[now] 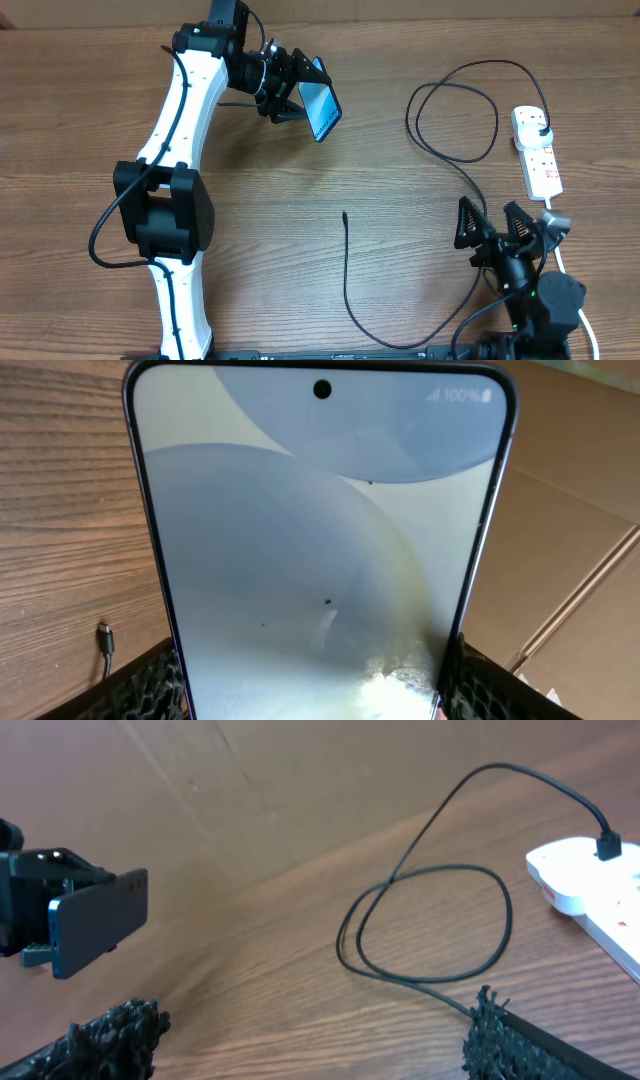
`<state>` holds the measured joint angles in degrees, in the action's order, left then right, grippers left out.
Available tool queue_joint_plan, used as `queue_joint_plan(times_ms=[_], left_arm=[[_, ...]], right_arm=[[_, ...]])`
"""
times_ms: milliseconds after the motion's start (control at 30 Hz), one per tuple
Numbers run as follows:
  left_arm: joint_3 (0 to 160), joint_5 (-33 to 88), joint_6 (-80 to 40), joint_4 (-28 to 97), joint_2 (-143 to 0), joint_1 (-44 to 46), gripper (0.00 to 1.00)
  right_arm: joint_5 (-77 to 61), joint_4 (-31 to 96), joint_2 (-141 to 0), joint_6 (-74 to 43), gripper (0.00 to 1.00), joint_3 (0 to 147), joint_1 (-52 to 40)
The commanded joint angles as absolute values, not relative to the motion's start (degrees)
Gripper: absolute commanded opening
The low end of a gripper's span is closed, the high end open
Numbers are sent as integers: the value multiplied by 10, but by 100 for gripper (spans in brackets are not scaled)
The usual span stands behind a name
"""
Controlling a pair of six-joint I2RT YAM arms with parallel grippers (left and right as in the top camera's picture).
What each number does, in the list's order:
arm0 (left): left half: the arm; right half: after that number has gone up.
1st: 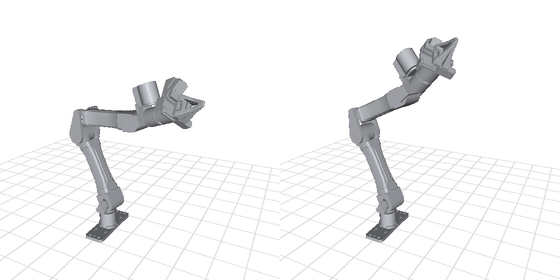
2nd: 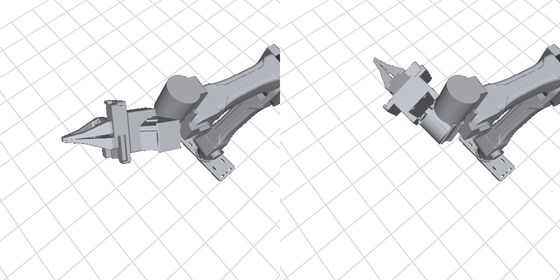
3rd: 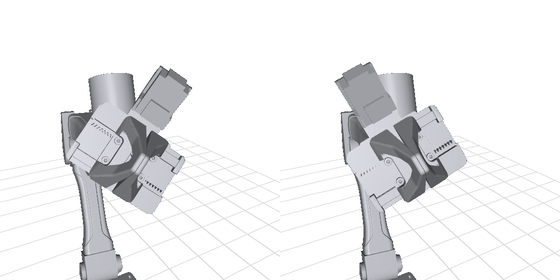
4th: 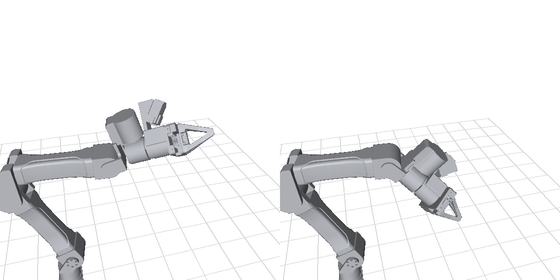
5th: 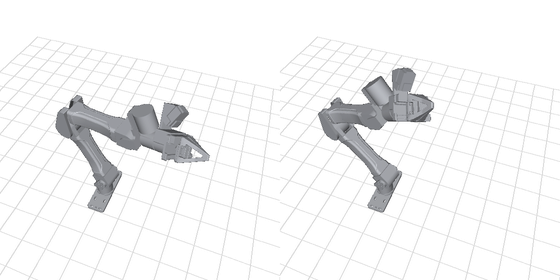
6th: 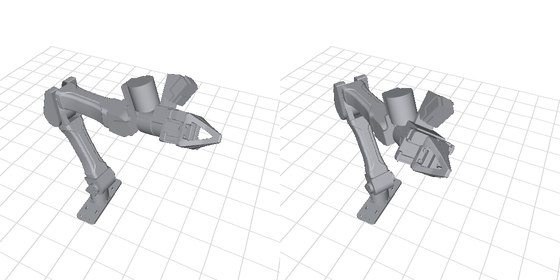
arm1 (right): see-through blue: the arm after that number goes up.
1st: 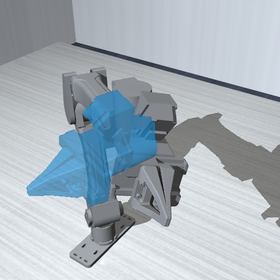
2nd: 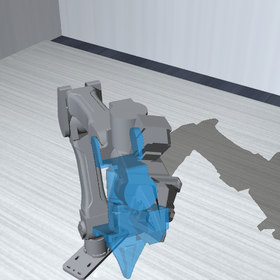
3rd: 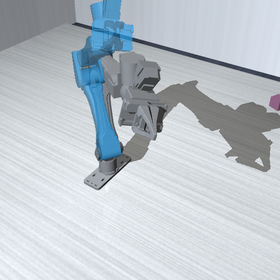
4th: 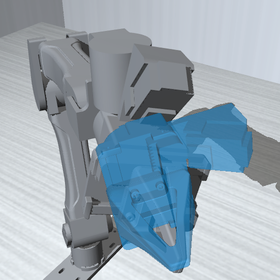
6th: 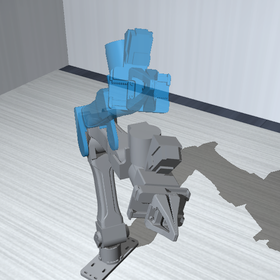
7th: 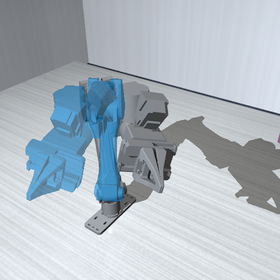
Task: Plug charger to phone and switch on socket
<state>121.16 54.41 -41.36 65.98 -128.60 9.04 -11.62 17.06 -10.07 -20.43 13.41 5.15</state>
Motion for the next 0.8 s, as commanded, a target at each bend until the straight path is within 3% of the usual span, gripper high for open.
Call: queue_joint_plan(times_ms=[0, 300, 467, 600, 767], left_arm=[[1230, 552, -406, 657, -1285, 95, 4], [1230, 548, -415, 657, -1285, 95, 4], [1230, 546, -424, 655, -1285, 95, 4], [1230, 539, -433, 653, -1285, 95, 4], [1230, 525, -454, 652, -1285, 95, 4]], right_arm=[[-117, 173, -181, -206, 100, 205, 49], [-262, 167, -465, -206, 100, 393, 49], [-388, 63, -589, -218, 100, 432, 49], [-418, 5, -657, -275, 100, 432, 49], [-426, -46, -732, -428, 100, 432, 49]])
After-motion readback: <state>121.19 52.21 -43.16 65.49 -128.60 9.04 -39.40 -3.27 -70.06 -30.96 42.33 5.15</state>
